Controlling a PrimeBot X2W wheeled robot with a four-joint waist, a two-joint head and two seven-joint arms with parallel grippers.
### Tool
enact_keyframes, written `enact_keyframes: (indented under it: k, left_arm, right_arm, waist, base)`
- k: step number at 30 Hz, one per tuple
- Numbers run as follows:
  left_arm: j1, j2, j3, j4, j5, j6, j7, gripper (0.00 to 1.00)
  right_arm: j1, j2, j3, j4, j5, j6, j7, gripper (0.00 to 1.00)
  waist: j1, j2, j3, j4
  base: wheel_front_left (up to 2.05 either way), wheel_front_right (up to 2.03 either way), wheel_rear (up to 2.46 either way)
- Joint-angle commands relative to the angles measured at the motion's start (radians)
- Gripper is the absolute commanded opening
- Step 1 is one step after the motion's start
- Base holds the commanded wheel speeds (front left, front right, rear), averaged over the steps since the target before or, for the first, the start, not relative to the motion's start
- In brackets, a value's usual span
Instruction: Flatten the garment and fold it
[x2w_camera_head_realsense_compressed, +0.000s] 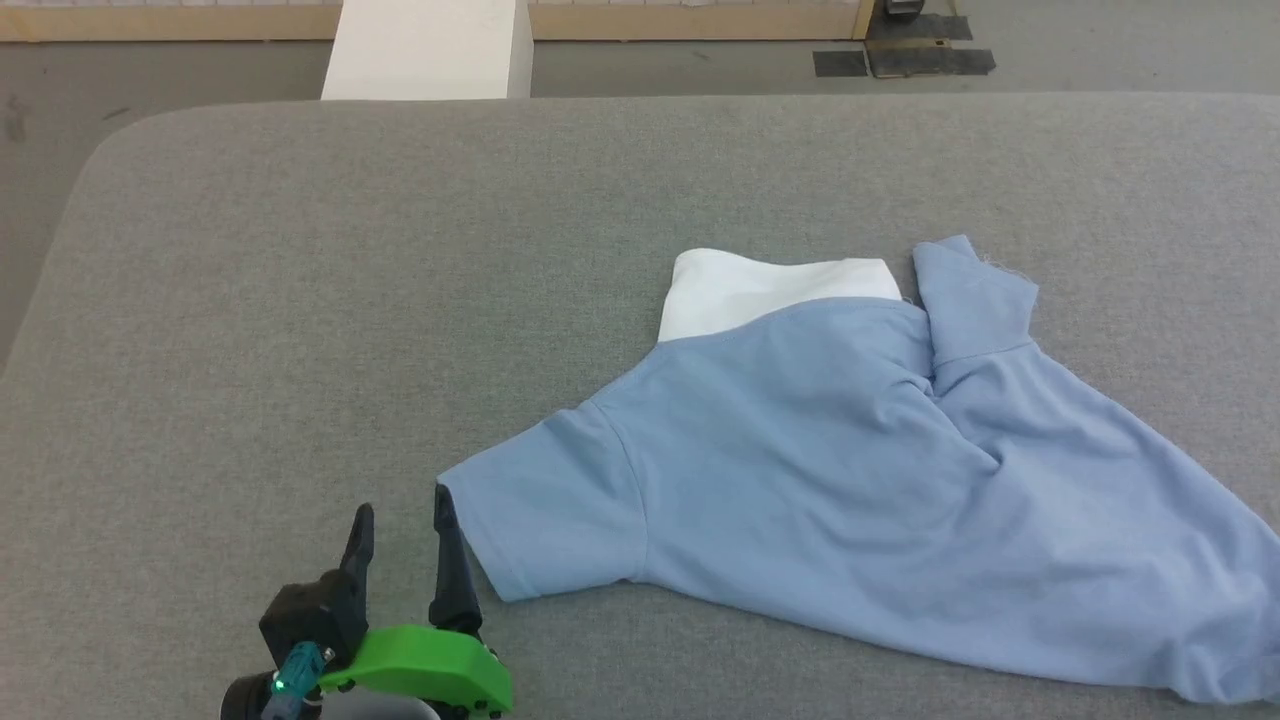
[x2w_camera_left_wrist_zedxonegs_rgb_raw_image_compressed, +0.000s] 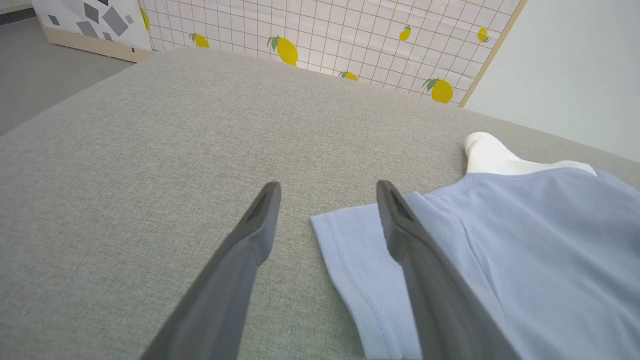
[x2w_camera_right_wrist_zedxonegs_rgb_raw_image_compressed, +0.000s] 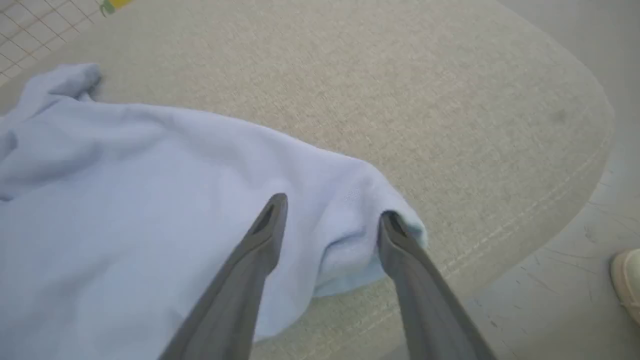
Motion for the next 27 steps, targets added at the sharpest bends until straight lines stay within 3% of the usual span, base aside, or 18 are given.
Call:
enact_keyframes:
  k: [1,7,11,21,27]
  left_arm:
    - [0.003,0.001,0.004,0.002,-0.011,0.004,0.0,1.0]
    - [0.015,0.0,0.016,-0.012,-0.009,0.003,-0.013,1.0]
    - [0.02,-0.001,0.018,-0.029,0.001,-0.002,-0.021,1.0]
    - [0.06,-0.023,0.014,-0.035,0.024,-0.024,-0.031,1.0]
    - [0.062,-0.041,0.021,-0.019,0.033,-0.045,-0.032,1.0]
  right_arm:
    - [-0.032,-0.002,0.01,-0.032,-0.011,-0.001,-0.015,1.0]
    - [-0.099,-0.002,0.082,-0.29,-0.076,-0.001,-0.117,1.0]
    - [-0.097,-0.002,0.158,-0.384,-0.12,-0.001,-0.231,1.0]
    - [0.035,-0.001,0.257,-0.212,-0.079,-0.001,-0.401,1.0]
    - [0.024,-0.001,0.287,-0.16,-0.074,-0.001,-0.439,1.0]
  waist:
    - [0.0,0.0,-0.012,0.008]
    - [0.0,0.0,-0.041,0.022]
    - [0.0,0.0,-0.05,0.034]
    - [0.0,0.0,-0.047,0.074]
    - [0.0,0.0,-0.029,0.081]
  base:
    - [0.0,0.0,0.0]
    - [0.0,0.0,0.0]
    - [0.0,0.0,0.0]
    - [0.0,0.0,0.0]
    - [0.0,0.0,0.0]
